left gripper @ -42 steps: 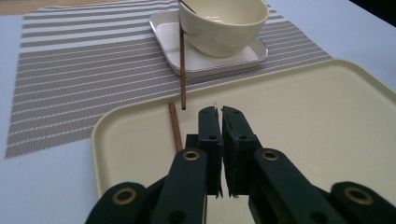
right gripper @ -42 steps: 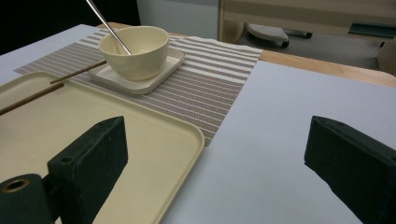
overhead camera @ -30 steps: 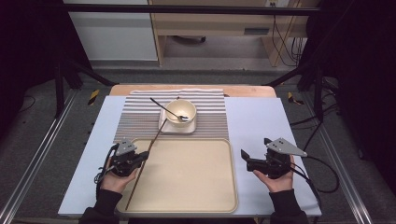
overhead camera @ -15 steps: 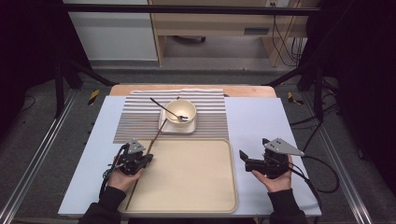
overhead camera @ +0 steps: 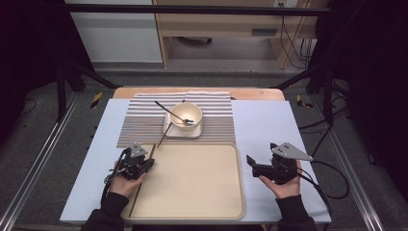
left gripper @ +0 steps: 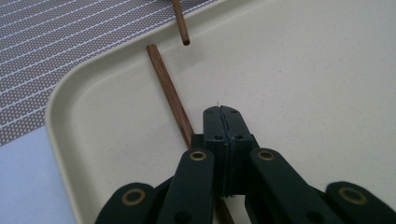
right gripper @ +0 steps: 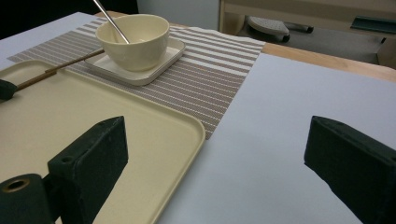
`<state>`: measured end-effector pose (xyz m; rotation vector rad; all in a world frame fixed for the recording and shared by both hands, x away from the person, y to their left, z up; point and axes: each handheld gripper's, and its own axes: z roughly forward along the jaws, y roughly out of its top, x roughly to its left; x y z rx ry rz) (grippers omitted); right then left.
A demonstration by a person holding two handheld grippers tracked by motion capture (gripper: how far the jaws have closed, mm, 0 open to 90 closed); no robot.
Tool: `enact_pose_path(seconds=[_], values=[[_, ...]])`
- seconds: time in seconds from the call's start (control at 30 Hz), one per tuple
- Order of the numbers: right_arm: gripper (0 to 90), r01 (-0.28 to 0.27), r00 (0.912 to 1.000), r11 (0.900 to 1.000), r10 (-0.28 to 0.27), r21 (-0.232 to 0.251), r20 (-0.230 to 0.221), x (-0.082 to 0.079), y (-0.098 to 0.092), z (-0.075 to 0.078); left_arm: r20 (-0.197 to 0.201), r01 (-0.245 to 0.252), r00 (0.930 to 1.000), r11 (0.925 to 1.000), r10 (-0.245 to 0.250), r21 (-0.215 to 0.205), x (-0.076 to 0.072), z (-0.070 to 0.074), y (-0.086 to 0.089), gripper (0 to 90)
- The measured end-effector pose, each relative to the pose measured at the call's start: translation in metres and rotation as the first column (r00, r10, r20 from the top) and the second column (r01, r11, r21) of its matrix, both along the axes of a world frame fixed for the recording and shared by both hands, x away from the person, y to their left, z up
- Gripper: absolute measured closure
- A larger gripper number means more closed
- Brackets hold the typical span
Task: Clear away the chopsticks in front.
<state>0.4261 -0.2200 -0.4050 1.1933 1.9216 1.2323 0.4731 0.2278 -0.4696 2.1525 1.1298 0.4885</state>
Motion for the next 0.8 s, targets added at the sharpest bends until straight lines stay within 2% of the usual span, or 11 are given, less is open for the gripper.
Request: enact_pose_path(seconds=[0.03,0.17,0.53,0.63,0.7,0.73,0.77,0.8], values=[[6.5,0.0,1.0,1.0,0.0,-0.001,0.002,0.0,0.0,0.0,0.001,-0.016,0.9999,0.9998,0.016,-0.008,0.0,0.0,0.003,89.1],[6.5,0.0,1.0,1.0,0.0,-0.003,0.001,0.0,0.0,0.0,-0.004,-0.03,0.9995,0.9994,0.03,-0.015,0.0,0.0,0.008,89.1],[6.5,-0.001,1.0,1.0,0.001,-0.002,0.003,0.0,0.0,0.0,0.003,-0.031,0.9995,0.9994,0.031,-0.013,0.0,0.001,0.008,87.5],[6.5,0.0,1.0,1.0,0.0,-0.003,0.003,0.0,0.0,0.0,0.015,-0.03,0.9994,0.9993,0.03,-0.023,-0.002,0.005,0.009,86.1],[6.5,0.001,1.0,1.0,-0.001,0.002,0.005,-0.001,-0.001,0.001,0.042,-0.031,0.9986,0.999,0.032,-0.031,-0.004,0.01,0.009,82.6],[6.5,0.001,1.0,1.0,-0.001,0.002,0.005,-0.001,-0.001,0.001,0.042,-0.031,0.9986,0.999,0.032,-0.031,-0.004,0.01,0.009,81.4],[6.6,0.004,0.9999,1.0,-0.004,0.003,0.012,-0.001,-0.002,0.002,0.063,-0.026,0.9976,0.9988,0.029,-0.042,-0.007,0.015,0.008,80.2],[6.6,0.004,0.9999,1.0,-0.004,0.003,0.012,-0.001,-0.002,0.002,0.063,-0.026,0.9976,0.9988,0.029,-0.042,-0.007,0.015,0.008,78.4]])
